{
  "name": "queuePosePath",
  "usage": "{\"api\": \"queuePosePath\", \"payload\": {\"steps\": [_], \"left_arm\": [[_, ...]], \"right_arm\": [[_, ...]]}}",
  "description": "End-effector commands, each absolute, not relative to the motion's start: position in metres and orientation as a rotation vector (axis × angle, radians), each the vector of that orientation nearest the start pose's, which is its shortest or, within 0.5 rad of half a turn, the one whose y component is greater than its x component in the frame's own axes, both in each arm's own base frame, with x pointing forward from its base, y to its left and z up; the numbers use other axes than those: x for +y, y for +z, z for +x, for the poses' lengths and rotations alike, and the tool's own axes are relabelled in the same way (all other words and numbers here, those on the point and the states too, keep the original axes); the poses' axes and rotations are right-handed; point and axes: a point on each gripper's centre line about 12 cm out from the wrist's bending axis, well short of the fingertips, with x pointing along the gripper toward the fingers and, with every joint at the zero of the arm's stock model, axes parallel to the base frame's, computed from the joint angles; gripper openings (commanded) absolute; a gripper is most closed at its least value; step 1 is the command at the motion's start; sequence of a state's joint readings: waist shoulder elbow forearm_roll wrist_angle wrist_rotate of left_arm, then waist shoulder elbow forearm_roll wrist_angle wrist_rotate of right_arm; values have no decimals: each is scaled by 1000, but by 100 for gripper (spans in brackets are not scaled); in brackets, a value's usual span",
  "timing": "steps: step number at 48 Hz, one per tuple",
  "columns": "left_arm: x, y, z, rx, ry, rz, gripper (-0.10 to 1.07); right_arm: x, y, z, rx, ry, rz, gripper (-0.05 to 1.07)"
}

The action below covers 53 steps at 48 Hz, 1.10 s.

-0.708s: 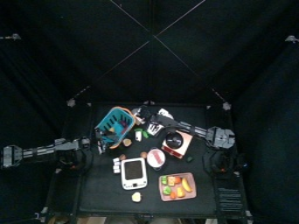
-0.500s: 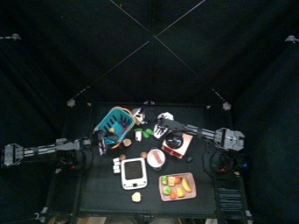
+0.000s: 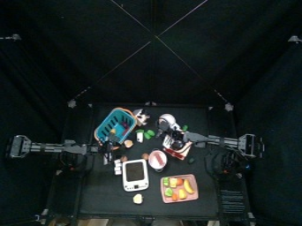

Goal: Grab apple half

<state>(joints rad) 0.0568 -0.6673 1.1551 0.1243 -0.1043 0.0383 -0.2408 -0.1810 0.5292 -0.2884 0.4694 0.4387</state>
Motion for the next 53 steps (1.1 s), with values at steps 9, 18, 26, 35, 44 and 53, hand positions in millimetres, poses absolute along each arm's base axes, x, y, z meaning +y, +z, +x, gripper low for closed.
{"api": "queuePosePath", "payload": {"steps": [9, 18, 26, 35, 44, 53], "left_arm": [[-19, 216, 245, 372, -98, 110, 86], [-23, 209, 240, 395, -103, 58, 86], [-24, 203, 237, 416, -91, 5, 86], [-23, 187, 227, 466, -68, -68, 86], [-28, 181, 222, 485, -87, -76, 86], [-35, 178, 219, 494, -120, -68, 86]], "right_arm": [[-47, 247, 362, 601, -208, 122, 79], [14, 239, 372, 585, -27, 71, 79], [69, 225, 378, 584, 120, 59, 79], [111, 202, 387, 634, 204, 68, 79], [136, 193, 407, 616, 257, 66, 79], [156, 180, 434, 606, 272, 111, 80]]}}
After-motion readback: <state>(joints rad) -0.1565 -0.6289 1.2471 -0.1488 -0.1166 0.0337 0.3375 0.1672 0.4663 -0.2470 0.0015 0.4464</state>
